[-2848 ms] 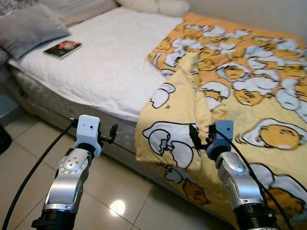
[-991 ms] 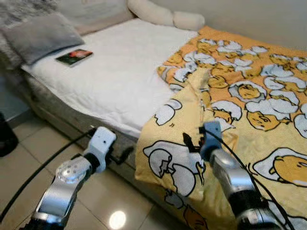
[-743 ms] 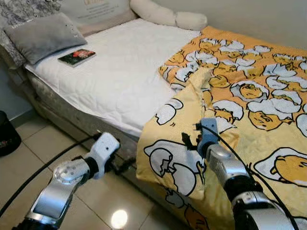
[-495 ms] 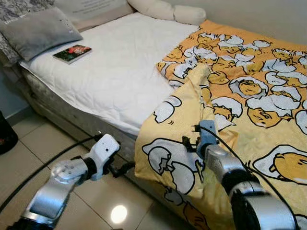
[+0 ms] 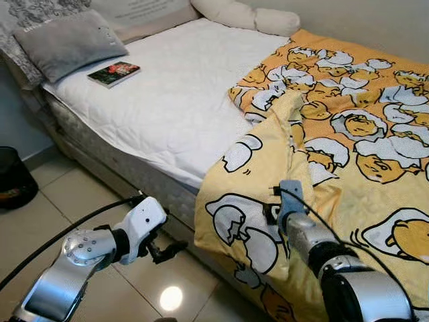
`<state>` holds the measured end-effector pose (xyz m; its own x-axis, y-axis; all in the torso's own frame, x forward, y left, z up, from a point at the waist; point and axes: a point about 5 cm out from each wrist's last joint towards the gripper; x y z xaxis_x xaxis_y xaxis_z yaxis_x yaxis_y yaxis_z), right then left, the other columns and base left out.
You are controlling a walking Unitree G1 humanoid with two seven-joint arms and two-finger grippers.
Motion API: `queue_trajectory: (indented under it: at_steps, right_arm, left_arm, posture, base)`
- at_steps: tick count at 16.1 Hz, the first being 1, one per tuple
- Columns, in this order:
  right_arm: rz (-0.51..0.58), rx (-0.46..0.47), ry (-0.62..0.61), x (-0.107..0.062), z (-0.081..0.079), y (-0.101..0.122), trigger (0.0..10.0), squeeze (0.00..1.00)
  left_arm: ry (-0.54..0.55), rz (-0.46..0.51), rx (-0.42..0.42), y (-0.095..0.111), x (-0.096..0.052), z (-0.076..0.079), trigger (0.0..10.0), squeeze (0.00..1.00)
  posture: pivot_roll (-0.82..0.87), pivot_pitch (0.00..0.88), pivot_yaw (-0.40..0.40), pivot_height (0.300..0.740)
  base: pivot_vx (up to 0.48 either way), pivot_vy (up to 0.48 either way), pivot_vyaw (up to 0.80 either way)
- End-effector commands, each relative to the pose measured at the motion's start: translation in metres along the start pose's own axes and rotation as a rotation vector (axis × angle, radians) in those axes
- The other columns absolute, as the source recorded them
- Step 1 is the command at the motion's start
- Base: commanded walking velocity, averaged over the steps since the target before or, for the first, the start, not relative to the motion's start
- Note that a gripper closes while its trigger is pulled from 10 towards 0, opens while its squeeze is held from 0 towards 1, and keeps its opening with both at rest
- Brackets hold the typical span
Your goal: Clean up the room
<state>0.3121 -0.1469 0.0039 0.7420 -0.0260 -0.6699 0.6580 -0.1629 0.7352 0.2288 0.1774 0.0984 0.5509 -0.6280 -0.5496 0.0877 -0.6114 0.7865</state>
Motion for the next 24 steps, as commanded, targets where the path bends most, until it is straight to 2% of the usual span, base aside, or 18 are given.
queue_trajectory:
  at_steps: [1,3,9,10,12,17,18,21,24]
  right_arm:
    - [-0.021,0.049,-0.011,0.000,0.003,-0.009,0.0,0.00]
    - [-0.013,0.104,0.007,0.000,0.001,-0.010,0.0,0.00]
    - [0.009,0.109,0.025,0.000,-0.001,-0.004,0.0,0.00]
    - [0.012,0.127,0.028,0.000,-0.002,-0.002,0.0,0.00]
    - [0.019,0.223,0.040,0.000,-0.008,0.004,0.0,0.00]
    - [0.021,0.233,0.127,-0.001,-0.028,0.014,0.0,0.00]
    - [0.025,0.238,0.177,-0.002,-0.038,0.019,0.0,0.00]
    - [0.032,0.221,0.267,-0.004,-0.057,0.028,0.0,0.00]
    - [0.034,0.166,0.386,-0.010,-0.088,0.034,0.0,0.00]
  left_arm:
    - [-0.018,0.003,0.006,0.003,0.000,0.001,10.0,0.78]
    - [-0.022,0.002,0.008,0.004,0.001,0.002,10.0,0.78]
    - [-0.019,-0.001,-0.001,0.005,-0.001,0.003,10.0,0.78]
    - [-0.017,-0.001,-0.003,0.004,-0.001,0.002,10.0,0.78]
    - [0.006,0.006,-0.020,0.004,-0.003,0.001,10.0,0.78]
    - [0.042,0.046,-0.055,0.007,-0.002,-0.003,10.0,0.78]
    - [0.071,0.082,-0.085,0.011,-0.003,-0.006,10.0,0.78]
    - [0.108,0.106,-0.116,0.012,-0.009,-0.008,10.0,0.78]
    - [0.307,0.070,-0.141,-0.002,-0.028,-0.026,10.0,0.78]
  posture:
    - [0.15,0.000,0.024,0.740]
    - [0.15,0.000,0.028,0.740]
    - [0.15,0.000,0.025,0.740]
    - [0.15,0.000,0.022,0.740]
    - [0.15,0.000,0.022,0.740]
    - [0.15,0.000,0.010,0.740]
    - [0.15,0.000,0.006,0.740]
    - [0.17,0.000,-0.009,0.740]
    - [0.18,0.000,-0.025,0.740]
  base:
    - [0.000,0.000,0.00]
    - [0.000,0.000,0.00]
    - [0.000,0.000,0.00]
    - [0.000,0.000,0.00]
    - [0.000,0.000,0.00]
    - [0.000,0.000,0.00]
    - [0.000,0.000,0.00]
    - [0.000,0.000,0.00]
    - [0.000,0.000,0.00]
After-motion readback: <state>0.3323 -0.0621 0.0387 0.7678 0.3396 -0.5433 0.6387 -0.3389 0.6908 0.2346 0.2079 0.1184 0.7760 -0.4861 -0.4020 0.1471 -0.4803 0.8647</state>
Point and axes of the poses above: a point about 5 cm out from each wrist's last joint towards the gripper, its own x axis pointing out of the wrist towards the gripper, its own y axis along the axis of the wrist's last joint, z = x × y, and after that the axes turned 9 degrees about x, right-handed
